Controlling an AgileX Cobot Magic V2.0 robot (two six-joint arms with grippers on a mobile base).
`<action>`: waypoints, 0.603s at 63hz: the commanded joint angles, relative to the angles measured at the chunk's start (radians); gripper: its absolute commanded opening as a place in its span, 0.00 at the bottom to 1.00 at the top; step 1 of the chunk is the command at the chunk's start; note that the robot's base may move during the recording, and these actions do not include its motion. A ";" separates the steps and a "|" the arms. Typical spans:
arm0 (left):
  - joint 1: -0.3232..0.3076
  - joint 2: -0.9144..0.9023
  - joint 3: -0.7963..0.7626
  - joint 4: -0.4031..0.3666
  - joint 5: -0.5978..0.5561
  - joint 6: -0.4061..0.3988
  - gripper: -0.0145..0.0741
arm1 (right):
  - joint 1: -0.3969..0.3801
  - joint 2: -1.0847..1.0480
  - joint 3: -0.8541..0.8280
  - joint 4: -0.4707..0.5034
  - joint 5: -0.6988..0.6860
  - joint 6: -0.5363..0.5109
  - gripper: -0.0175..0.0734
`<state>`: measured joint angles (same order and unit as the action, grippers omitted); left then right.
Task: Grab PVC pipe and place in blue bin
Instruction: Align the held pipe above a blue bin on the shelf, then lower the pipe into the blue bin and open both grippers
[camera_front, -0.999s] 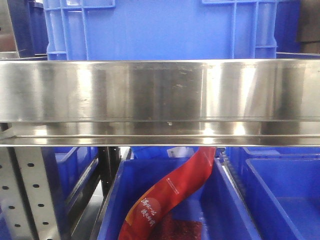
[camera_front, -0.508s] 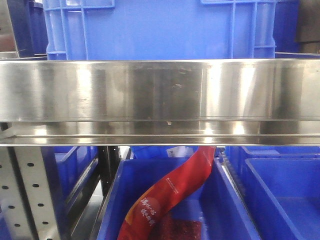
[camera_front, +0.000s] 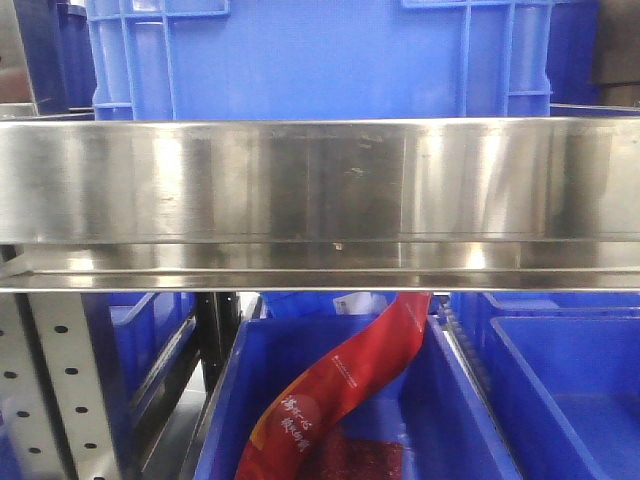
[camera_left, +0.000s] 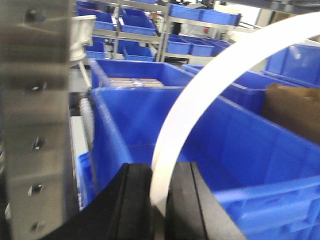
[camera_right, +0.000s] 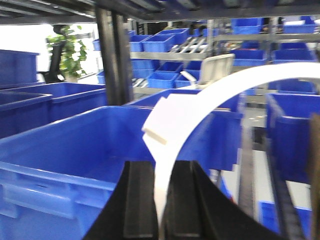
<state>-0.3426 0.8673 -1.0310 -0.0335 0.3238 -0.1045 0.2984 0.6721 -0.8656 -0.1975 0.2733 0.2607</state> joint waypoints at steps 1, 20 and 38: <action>-0.034 0.064 -0.099 0.013 0.031 -0.001 0.04 | 0.040 0.078 -0.045 0.001 -0.061 -0.010 0.01; -0.122 0.321 -0.336 0.020 0.023 -0.001 0.04 | 0.128 0.381 -0.239 0.001 -0.084 -0.010 0.01; -0.113 0.613 -0.609 0.010 -0.020 -0.001 0.04 | 0.145 0.635 -0.444 0.001 -0.101 -0.010 0.01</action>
<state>-0.4589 1.4151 -1.5664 -0.0137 0.3484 -0.1045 0.4430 1.2572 -1.2582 -0.1935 0.2059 0.2586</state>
